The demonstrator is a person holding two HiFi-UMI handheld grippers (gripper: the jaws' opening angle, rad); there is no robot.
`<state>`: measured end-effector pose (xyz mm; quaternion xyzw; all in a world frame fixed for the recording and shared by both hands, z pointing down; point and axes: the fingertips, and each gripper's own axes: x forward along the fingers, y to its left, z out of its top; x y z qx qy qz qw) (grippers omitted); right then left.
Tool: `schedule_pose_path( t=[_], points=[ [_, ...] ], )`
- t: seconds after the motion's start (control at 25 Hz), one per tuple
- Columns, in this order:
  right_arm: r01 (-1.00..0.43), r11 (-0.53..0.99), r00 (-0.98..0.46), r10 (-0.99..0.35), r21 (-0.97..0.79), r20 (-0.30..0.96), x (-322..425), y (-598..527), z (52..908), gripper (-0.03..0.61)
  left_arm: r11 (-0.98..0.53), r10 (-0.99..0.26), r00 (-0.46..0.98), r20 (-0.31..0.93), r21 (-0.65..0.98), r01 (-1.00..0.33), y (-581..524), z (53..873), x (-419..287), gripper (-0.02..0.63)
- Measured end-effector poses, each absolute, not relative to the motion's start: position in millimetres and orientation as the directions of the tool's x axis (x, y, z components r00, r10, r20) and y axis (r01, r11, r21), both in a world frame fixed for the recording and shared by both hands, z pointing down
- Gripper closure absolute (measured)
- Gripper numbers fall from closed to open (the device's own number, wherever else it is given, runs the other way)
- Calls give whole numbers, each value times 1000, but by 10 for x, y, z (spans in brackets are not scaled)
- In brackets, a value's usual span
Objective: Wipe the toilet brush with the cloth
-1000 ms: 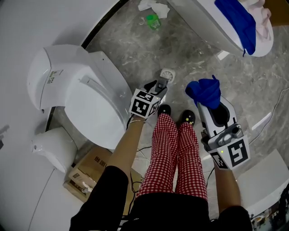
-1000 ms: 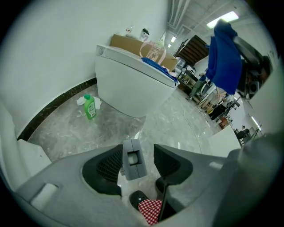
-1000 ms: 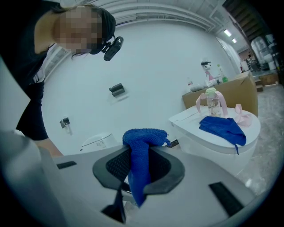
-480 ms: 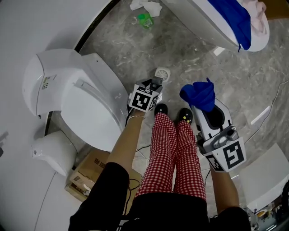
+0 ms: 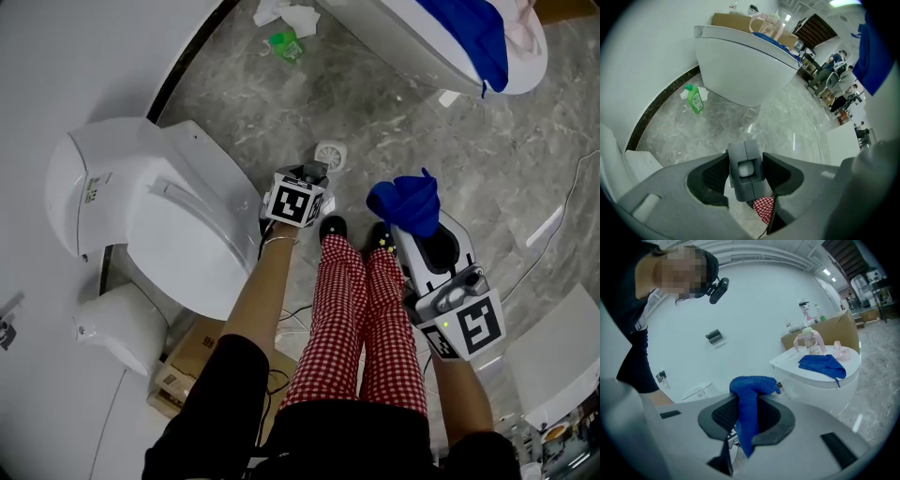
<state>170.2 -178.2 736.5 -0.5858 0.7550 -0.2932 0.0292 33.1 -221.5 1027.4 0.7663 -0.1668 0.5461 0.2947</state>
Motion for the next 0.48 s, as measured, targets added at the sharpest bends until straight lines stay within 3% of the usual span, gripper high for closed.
schedule_pose_path(
  t=[0.48],
  points=[
    [-870,101,-277,-910,-482,308,1760,-1616,7410,500,-799,97,271,958,237,-552,-2175,10434,360,408]
  ],
)
